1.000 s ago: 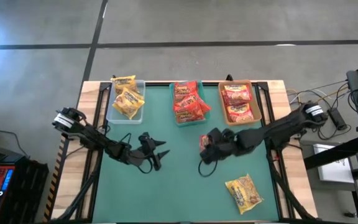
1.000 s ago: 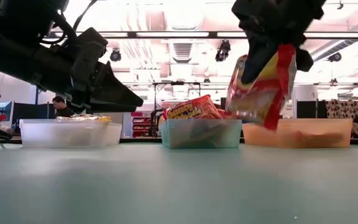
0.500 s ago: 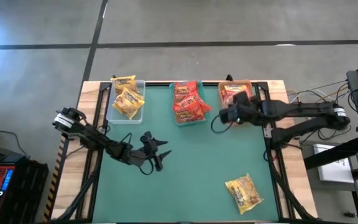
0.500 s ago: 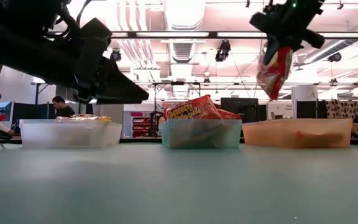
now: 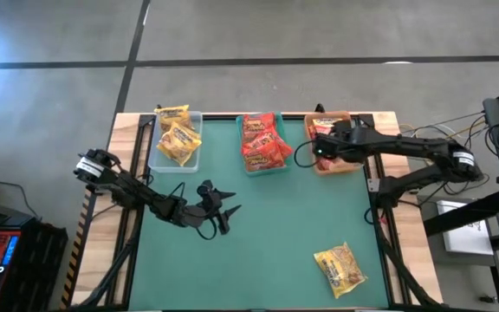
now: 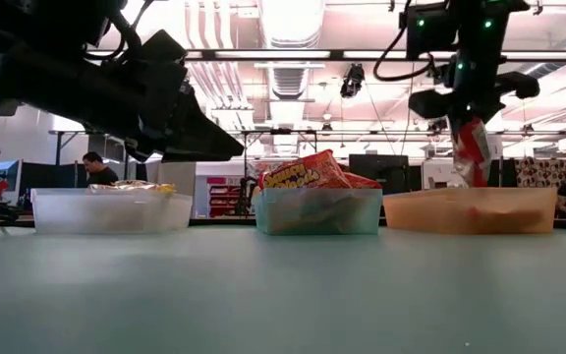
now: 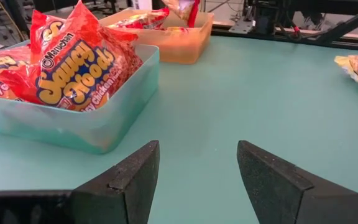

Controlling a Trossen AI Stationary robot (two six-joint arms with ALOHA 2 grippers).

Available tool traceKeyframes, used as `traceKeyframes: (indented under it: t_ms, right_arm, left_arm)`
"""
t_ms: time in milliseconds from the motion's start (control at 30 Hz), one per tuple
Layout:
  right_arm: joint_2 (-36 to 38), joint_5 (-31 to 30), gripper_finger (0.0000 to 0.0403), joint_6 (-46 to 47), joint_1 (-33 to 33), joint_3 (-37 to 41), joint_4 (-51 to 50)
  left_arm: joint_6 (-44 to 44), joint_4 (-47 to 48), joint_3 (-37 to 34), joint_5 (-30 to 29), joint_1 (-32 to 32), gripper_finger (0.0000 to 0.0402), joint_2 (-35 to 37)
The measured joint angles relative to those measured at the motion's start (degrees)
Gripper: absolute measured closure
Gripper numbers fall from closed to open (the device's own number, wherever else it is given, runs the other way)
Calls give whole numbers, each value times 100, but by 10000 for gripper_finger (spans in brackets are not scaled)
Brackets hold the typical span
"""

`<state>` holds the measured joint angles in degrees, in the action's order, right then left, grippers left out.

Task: Sort Maruchan noodles
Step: Put the orange noodle pack into the orange bin, then put the yellow noodle pack into the transparent bin

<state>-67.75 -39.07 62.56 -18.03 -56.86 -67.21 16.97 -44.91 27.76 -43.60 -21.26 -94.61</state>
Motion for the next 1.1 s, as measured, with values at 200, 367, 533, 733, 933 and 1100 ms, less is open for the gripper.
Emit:
traceKeyframes:
  t_ms: [200, 367, 533, 733, 933, 1100]
  right_arm:
    - [-218, 13, 297, -202, -48, -17, 20]
    - [-204, 157, 252, -249, -115, -20, 4]
    - [-99, 430, 224, -368, -112, -236, -185]
    - [19, 1323, 226, -648, -20, -741, -455]
    - [-17, 2531, 227, -485, 715, -912, -184]
    - [-220, 3257, 227, 385, 2038, -607, 273]
  left_arm:
    - [14, 0, -6, 0, 11, 200, 0]
    - [24, 0, -10, -1, 11, 200, 0]
    - [30, 0, -11, 0, 11, 200, 0]
    - [48, 0, -12, 0, 14, 200, 0]
    - [48, 0, -14, 0, 26, 200, 0]
    - [48, 3, -14, 3, 31, 200, 0]
